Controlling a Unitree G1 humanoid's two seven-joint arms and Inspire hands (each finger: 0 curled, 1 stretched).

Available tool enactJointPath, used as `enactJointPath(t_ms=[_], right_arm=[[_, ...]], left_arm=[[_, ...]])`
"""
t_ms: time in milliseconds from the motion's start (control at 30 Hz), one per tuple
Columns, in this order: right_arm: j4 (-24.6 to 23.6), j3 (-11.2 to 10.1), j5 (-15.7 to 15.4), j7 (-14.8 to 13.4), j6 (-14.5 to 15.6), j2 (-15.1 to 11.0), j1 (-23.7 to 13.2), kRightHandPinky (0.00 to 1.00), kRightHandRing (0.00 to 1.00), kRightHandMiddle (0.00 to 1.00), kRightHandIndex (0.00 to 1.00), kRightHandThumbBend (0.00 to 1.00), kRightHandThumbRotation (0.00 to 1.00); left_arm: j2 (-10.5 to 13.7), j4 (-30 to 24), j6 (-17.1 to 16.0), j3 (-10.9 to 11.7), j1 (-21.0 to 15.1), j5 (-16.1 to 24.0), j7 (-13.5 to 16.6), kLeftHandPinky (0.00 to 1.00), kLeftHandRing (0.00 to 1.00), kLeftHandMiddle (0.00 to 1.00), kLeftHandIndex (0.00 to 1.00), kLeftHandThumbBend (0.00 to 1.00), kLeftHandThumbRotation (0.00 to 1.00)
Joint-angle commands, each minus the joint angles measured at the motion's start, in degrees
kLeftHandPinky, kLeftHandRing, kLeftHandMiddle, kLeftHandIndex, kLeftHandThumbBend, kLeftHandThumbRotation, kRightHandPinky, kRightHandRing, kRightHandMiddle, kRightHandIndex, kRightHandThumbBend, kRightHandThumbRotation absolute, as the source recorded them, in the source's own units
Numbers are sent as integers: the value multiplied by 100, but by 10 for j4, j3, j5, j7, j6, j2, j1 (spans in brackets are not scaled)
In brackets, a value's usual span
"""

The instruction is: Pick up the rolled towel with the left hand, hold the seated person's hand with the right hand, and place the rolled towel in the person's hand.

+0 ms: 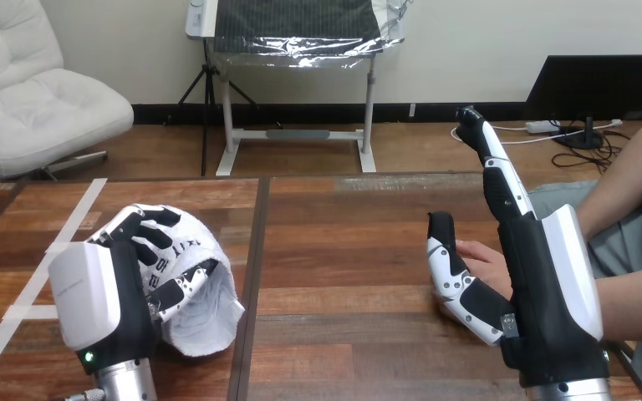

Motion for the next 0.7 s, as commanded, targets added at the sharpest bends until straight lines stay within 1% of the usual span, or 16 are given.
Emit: enactJointPath(t_ms=[0, 33, 100, 133, 200, 233, 300, 333, 400, 433, 500, 533, 600, 633, 667], right_arm=[[-14, -5, 6, 0, -4, 2, -31, 100, 99, 96, 98, 0, 0], [-15, -5, 6, 1, -3, 2, -30, 100, 99, 96, 98, 0, 0], [-15, -5, 5, 2, -1, 2, -30, 100, 99, 96, 98, 0, 0], [-16, -5, 4, 2, 1, 2, -30, 100, 99, 96, 98, 0, 0], [-17, -5, 1, 2, 3, 2, -30, 100, 99, 96, 98, 0, 0], [-17, -5, -1, 2, 3, 2, -30, 100, 99, 96, 98, 0, 0], [-17, -5, -2, 2, 3, 1, -29, 100, 99, 96, 98, 0, 0], [-17, -5, -1, 3, 5, 1, -29, 100, 99, 96, 98, 0, 0], [-19, -5, 1, 5, 6, 1, -28, 100, 99, 95, 98, 0, 0], [-20, -4, 0, 6, 8, 2, -26, 100, 98, 95, 98, 0, 0], [-21, -4, -1, 7, 11, 3, -26, 100, 98, 95, 98, 0, 0], [-22, -3, -3, 7, 12, 2, -26, 100, 98, 96, 98, 0, 0], [-23, -2, -5, 7, 13, 1, -26, 100, 98, 96, 98, 0, 0], [-24, -2, -5, 7, 14, 1, -26, 100, 98, 96, 98, 0, 0], [-24, -2, -5, 8, 14, 0, -26, 100, 98, 96, 98, 0, 0]], left_arm=[[6, -26, 13, 6, -28, -13, -34, 29, 35, 44, 51, 78, 0], [5, -36, 23, 7, -24, -19, -53, 29, 36, 44, 51, 78, 0], [5, -49, 35, 9, -19, -26, -75, 31, 38, 46, 52, 77, 0], [5, -65, 54, 11, -13, -33, -102, 32, 39, 47, 53, 77, 0], [4, -85, 78, 12, -6, -40, -133, 35, 43, 50, 56, 76, 2], [3, -107, 103, 14, 1, -48, -164, 36, 44, 51, 57, 76, 3], [1, -134, 134, 16, 11, -57, -201, 43, 51, 56, 63, 77, 10], [0, -156, 152, 18, 18, -66, -227, 45, 52, 58, 65, 77, 12], [-2, -182, 172, 21, 27, -76, -254, 49, 56, 61, 68, 78, 15], [-2, -202, 191, 21, 33, -79, -275, 50, 58, 62, 70, 79, 16], [-1, -226, 215, 20, 39, -79, -298, 54, 61, 65, 73, 80, 20], [0, -245, 238, 19, 44, -82, -322, 55, 62, 66, 75, 81, 21], [1, -269, 265, 18, 50, -84, -351, 60, 67, 72, 80, 82, 27], [5, -286, 284, 16, 54, -85, -377, 61, 68, 73, 81, 82, 28], [8, -297, 296, 14, 57, -85, -393, 63, 70, 74, 83, 82, 29]])
